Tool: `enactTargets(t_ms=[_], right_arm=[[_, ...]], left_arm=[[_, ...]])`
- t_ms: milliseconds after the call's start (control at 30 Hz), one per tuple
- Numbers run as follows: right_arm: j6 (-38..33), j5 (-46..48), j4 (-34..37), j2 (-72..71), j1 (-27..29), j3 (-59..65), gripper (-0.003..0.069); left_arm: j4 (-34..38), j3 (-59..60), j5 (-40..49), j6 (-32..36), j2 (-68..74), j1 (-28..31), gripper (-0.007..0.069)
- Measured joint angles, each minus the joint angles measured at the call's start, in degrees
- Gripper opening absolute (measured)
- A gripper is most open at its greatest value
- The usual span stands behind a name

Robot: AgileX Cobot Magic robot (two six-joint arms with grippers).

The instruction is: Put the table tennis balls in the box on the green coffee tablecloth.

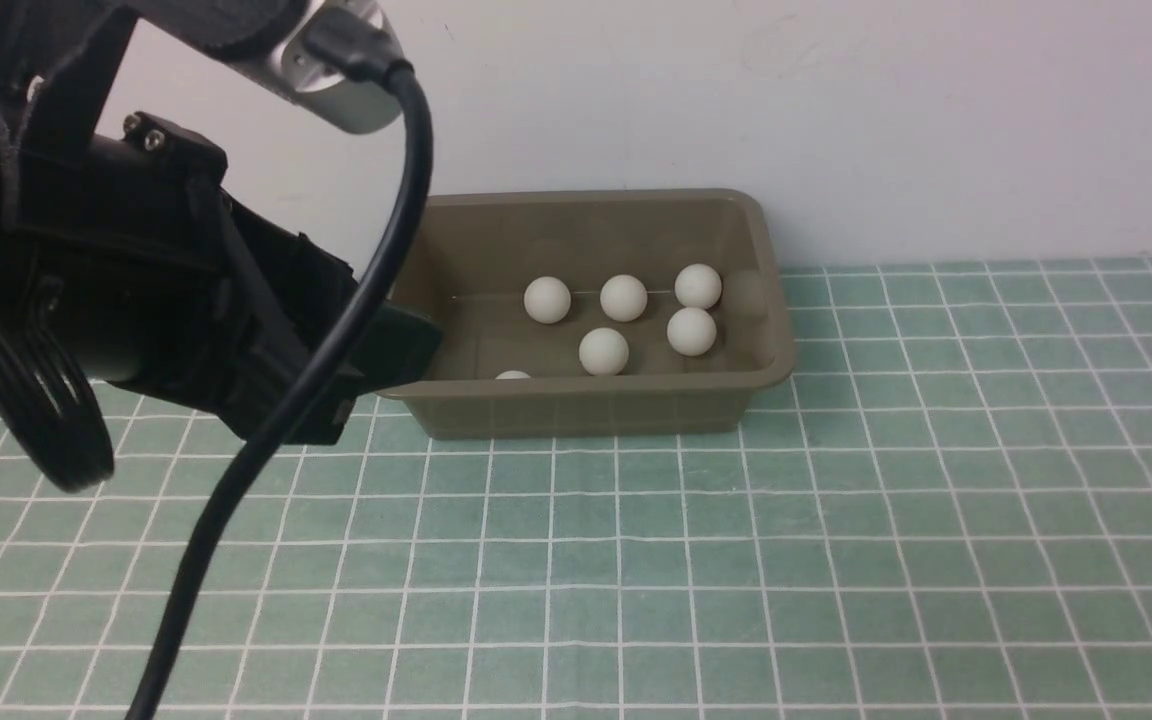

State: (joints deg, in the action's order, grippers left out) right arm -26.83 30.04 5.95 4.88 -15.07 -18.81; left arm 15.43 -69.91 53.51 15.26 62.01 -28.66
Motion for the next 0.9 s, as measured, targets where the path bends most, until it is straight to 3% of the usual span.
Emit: enactTargets(t_ms=[567,900], right_arm=[[0.0,0.13,0.0,0.0,0.0,0.0,0.0337],[0.0,-1.21,10.8,0.0,0.0,5.37,0.0337]], left_arm=[[0.22,0.0,0.0,0.0,0.0,0.0,0.0395],[2.6,0.0,0.0,0.0,0.0,0.0,0.0395]])
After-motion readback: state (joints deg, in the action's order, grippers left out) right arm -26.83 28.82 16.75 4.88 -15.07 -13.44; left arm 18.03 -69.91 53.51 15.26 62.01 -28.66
